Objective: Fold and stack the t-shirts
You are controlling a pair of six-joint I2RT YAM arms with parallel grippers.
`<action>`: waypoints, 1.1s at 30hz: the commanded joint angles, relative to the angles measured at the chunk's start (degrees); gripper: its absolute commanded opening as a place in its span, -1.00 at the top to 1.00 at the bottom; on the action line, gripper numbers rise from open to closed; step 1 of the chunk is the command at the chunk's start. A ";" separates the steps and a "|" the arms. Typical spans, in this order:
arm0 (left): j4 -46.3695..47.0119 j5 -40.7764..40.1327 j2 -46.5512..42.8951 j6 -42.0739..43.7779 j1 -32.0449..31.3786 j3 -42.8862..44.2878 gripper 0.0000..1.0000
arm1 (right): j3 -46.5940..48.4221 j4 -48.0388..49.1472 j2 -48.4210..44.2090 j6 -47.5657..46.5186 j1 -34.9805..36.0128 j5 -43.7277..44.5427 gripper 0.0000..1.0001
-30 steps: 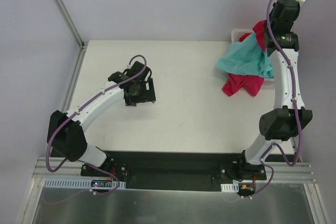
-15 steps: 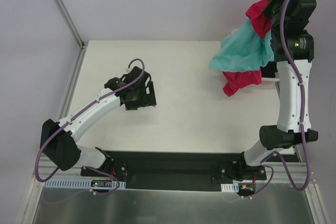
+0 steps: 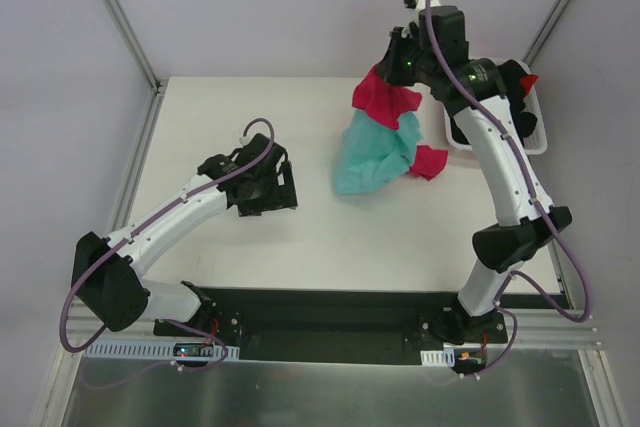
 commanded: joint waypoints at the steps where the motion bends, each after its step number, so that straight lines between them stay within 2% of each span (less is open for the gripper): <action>1: -0.68 -1.60 -1.87 -1.40 -0.67 0.13 -0.67 | 6.76 -1.02 1.91 1.49 3.91 -5.85 0.97; 3: -0.76 -1.69 -1.87 -1.48 -0.75 0.22 -0.68 | 11.15 -2.78 4.28 1.05 5.14 -5.50 0.97; 5: -0.85 -1.69 -2.05 -1.49 -0.84 0.13 -0.68 | 10.83 -1.91 4.12 1.40 5.59 -4.97 0.97; 7: -0.77 -1.77 -2.22 -1.49 -0.93 0.13 -0.67 | 7.76 -1.38 2.98 0.88 5.59 -3.48 0.97; 9: -0.77 -1.86 -2.49 -1.57 -1.02 -0.05 -0.68 | 4.95 -0.50 1.32 -0.96 5.59 -2.52 0.85; 13: -1.03 -2.12 -2.14 -1.49 -1.10 -0.05 -0.68 | -4.62 0.29 -0.80 -3.96 5.59 1.70 0.90; 19: -1.99 -2.83 -1.26 -1.14 -1.19 1.18 -0.68 | -13.51 3.45 -3.70 -5.01 5.67 4.25 0.96; 20: -2.26 -3.79 -1.26 -1.05 -1.19 1.44 -0.68 | -15.35 4.15 -4.40 -5.10 5.59 4.43 0.88; 21: -2.43 -4.32 -1.17 -0.87 -1.19 1.71 -0.69 | -15.98 4.16 -4.67 -5.10 5.59 4.87 0.66; 22: -3.04 -4.84 -1.08 -0.61 -1.19 1.97 -0.70 | -16.24 3.99 -4.76 -5.10 5.67 4.87 -0.01; 24: -3.66 -6.25 -0.82 -0.35 -1.10 2.50 -0.71 | -16.77 2.50 -4.59 -4.75 5.68 4.61 -0.13; 25: -4.01 -6.52 -0.56 -0.34 -1.10 2.85 -0.71 | -17.03 1.62 -4.50 -4.58 5.85 4.87 -0.47; 28: -4.19 -6.61 -0.20 -0.34 -1.10 3.21 -0.72 | -21.50 -0.15 -5.90 -3.78 6.55 5.49 -0.57; 33: -4.98 -7.84 -0.38 -0.08 -0.67 3.38 -0.73 | -34.24 3.10 -11.34 -1.51 7.70 5.84 -0.57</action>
